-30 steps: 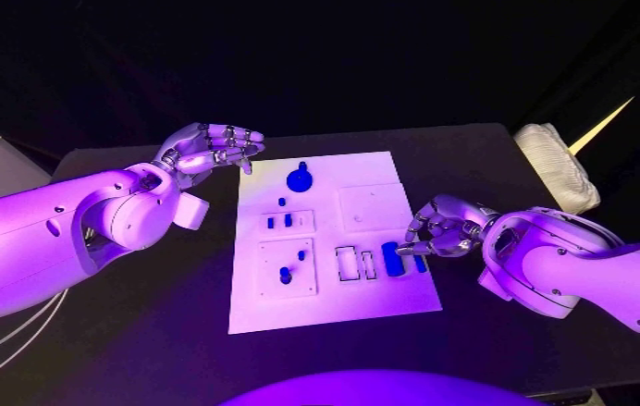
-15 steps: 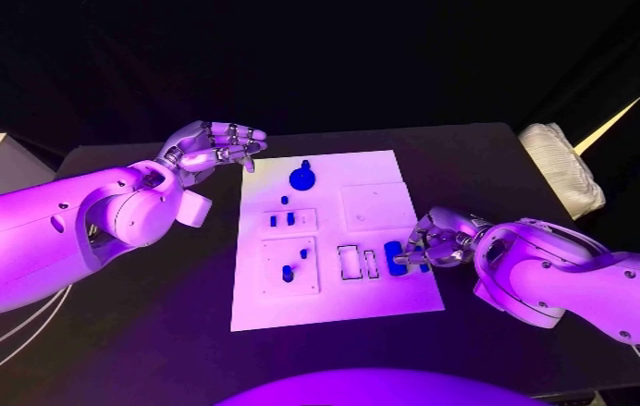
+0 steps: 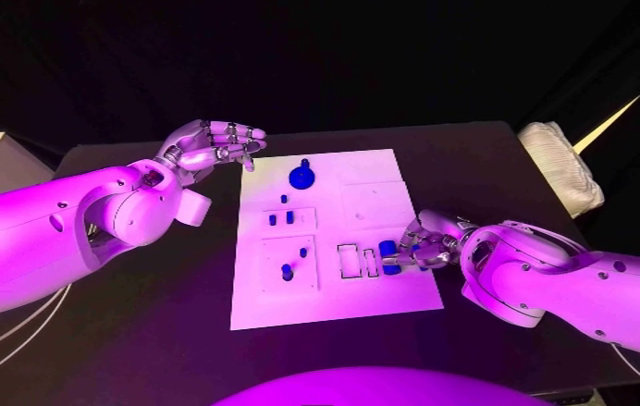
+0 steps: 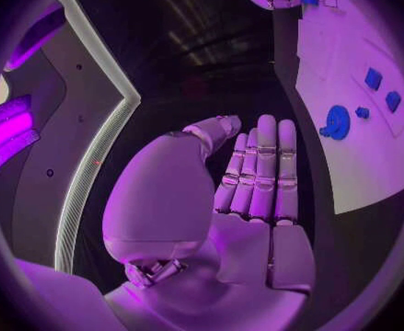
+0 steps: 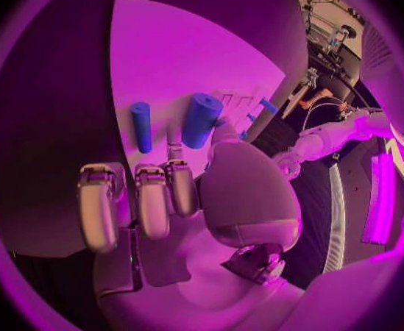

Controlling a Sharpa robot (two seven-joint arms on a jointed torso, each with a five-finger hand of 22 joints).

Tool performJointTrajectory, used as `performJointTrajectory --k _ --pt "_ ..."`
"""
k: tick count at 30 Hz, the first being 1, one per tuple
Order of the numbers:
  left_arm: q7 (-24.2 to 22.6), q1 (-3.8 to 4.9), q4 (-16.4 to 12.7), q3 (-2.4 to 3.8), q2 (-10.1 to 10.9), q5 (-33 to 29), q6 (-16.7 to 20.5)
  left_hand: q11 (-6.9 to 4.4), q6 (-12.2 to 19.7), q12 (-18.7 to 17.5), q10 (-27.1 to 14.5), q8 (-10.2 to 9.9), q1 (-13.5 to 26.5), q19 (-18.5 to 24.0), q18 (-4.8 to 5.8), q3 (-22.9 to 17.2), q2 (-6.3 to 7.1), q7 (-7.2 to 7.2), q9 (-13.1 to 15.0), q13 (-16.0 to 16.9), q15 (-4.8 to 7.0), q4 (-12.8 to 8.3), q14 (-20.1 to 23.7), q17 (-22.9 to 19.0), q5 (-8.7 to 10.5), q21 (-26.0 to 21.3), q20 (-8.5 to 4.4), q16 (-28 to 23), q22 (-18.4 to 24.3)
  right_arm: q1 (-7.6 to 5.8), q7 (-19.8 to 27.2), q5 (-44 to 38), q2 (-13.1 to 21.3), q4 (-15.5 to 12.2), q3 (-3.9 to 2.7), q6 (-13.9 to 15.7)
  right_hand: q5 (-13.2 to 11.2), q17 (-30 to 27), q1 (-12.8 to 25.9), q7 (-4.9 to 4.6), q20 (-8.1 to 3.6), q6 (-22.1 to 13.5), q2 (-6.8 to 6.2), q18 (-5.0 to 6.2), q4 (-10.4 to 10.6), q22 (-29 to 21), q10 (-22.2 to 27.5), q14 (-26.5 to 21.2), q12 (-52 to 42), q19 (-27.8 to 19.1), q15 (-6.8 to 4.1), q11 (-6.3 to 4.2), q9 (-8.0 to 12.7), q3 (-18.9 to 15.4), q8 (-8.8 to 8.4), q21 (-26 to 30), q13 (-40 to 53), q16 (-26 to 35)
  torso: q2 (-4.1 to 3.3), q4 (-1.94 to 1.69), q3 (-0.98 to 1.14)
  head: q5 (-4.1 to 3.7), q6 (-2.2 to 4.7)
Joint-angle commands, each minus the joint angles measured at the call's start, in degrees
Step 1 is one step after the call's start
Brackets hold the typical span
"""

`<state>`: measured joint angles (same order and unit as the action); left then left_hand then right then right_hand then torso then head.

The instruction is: Assemble the parts on the task board

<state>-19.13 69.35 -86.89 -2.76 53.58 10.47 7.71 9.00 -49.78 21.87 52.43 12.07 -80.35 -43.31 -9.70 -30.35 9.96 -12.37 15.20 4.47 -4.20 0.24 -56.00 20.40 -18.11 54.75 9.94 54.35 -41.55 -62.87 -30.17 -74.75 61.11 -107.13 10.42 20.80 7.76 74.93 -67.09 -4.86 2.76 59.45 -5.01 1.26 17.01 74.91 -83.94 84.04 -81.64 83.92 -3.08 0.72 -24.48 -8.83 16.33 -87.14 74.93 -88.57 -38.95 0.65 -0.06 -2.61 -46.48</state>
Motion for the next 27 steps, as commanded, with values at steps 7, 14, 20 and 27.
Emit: performJointTrajectory --k 7,14,20,27 --pt "-0.6 0.02 -0.2 0.04 0.1 -0.4 -0.5 -0.14 -0.1 0.2 -0.1 -0.1 0.6 -0.1 -0.75 0.3 -0.05 -0.08 -0.1 -0.1 -0.26 0.1 -0.2 -0.1 -0.07 -0.3 0.1 -0.3 0.1 1.21 -1.4 -2.8 -1.5 0.7 0.35 -1.6 7.5 11.6 -4.3 0.05 -0.3 0.2 0.35 -0.75 -0.4 14.4 -1.5 5.2 0.4 5.5 -0.39 -0.37 0.0 0.6 -0.08 -0.1 7.2 -0.3 0.02 0.03 0.0 -0.08 -0.25" --pt "-0.5 0.02 -0.2 0.04 0.1 -0.5 -0.6 -0.14 -0.1 0.2 -0.1 -0.1 0.6 -0.1 -0.75 0.3 -0.05 -0.08 -0.1 -0.1 -0.26 0.1 -0.2 -0.1 -0.07 -0.3 0.1 -0.3 0.1 1.33 -1.3 -1.3 -1.9 0.8 0.34 0.5 22.8 11.7 -8.5 0.08 -0.39 0.2 0.99 -0.72 -0.4 14.4 -1.5 5.2 0.8 5.5 -0.5 -0.47 0.4 1.8 -0.77 0.0 7.5 -0.3 0.08 0.06 -0.04 -0.07 -0.11" --pt "-0.5 0.02 -0.2 0.04 0.1 -0.5 -0.6 -0.14 -0.1 0.2 -0.1 -0.1 0.6 -0.1 -0.75 0.3 -0.05 -0.08 -0.1 -0.1 -0.26 0.1 -0.2 -0.1 -0.07 -0.3 0.1 -0.3 0.1 1.35 -1.0 0.1 -2.0 0.6 0.34 3.0 24.8 12.0 -8.8 0.18 -0.41 0.6 0.89 -0.76 -0.4 14.4 -1.6 5.3 0.8 5.5 -0.53 -0.56 0.6 2.6 -0.92 -0.2 7.7 -0.4 0.07 0.01 -0.04 -0.07 -0.11" --pt "-0.3 0.03 -0.2 0.04 0.1 -0.5 -0.7 -0.15 -0.1 0.2 -0.2 -0.2 0.7 -0.1 -0.77 0.3 -0.08 -0.08 -0.1 -0.1 -0.26 0.1 -0.2 -0.1 -0.09 -0.4 0.12 -0.3 0.1 0.89 -0.2 4.5 -1.7 0.4 0.33 7.2 25.5 11.7 -9.0 0.37 -0.49 1.1 1.03 -0.69 -0.3 14.3 -1.5 5.2 1.2 5.5 -0.67 -0.74 0.7 3.3 -0.91 0.1 7.5 -0.3 0.13 0.03 -0.1 -0.03 -0.15"
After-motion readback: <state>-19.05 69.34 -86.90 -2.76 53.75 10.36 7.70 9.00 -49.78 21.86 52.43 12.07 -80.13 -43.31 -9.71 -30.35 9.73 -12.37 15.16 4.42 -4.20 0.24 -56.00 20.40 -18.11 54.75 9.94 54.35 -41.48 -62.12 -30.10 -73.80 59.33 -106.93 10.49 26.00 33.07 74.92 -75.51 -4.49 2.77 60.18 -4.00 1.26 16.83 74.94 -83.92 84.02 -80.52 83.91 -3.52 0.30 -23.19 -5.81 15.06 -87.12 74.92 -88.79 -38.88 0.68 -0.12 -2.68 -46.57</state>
